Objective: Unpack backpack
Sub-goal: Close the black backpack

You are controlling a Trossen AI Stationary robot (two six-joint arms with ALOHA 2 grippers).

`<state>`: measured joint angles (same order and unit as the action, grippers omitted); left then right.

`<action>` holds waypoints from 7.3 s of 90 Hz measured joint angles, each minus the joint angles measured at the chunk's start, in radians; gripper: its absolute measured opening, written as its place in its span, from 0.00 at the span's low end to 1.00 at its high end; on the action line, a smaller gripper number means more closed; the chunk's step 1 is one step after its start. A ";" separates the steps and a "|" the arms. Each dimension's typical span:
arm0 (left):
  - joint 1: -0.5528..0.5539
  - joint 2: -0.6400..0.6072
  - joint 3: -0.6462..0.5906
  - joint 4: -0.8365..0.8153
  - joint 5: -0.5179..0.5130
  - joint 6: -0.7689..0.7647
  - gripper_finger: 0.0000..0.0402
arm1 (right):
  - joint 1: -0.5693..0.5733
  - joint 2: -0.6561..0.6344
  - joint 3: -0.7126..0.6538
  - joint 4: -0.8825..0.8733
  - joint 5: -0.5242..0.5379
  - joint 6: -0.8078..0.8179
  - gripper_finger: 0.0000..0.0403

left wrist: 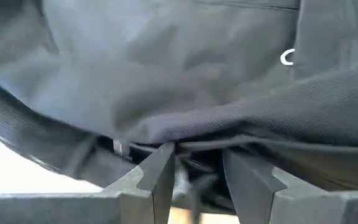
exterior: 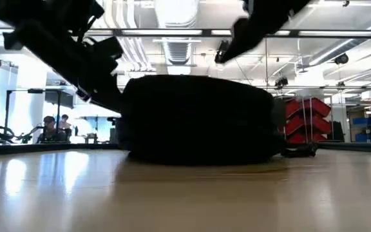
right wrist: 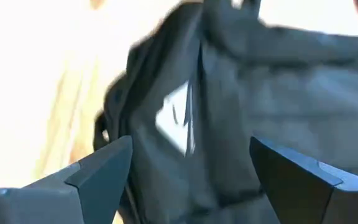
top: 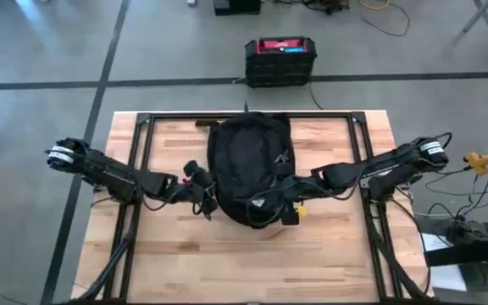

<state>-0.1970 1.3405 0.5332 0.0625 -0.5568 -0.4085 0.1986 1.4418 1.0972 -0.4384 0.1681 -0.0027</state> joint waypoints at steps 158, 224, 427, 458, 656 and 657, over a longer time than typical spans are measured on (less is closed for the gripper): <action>0.346 0.610 0.564 -0.067 0.343 0.316 0.29 | 0.073 0.204 0.041 -0.167 0.035 0.113 0.51; -0.119 0.581 0.478 -0.291 0.061 -0.396 0.29 | 0.070 0.352 0.034 0.038 0.106 0.438 0.47; -0.261 0.583 0.386 -0.208 -0.157 -0.577 0.29 | 0.113 0.463 0.025 0.269 0.199 -0.105 0.51; -0.270 0.584 0.389 -0.238 -0.158 -0.588 0.29 | 0.124 0.419 0.025 0.203 0.204 -0.035 0.04; -0.289 0.507 0.438 0.268 0.113 0.025 0.29 | 0.483 0.184 -0.011 0.106 0.387 0.416 0.00; -0.288 0.518 0.439 0.267 0.120 0.014 0.29 | 0.484 0.183 -0.011 0.093 0.387 0.423 0.00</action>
<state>-0.4853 1.8585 0.9719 0.3299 -0.4364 -0.3941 0.6826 1.6243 1.0859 -0.3459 0.5551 0.4199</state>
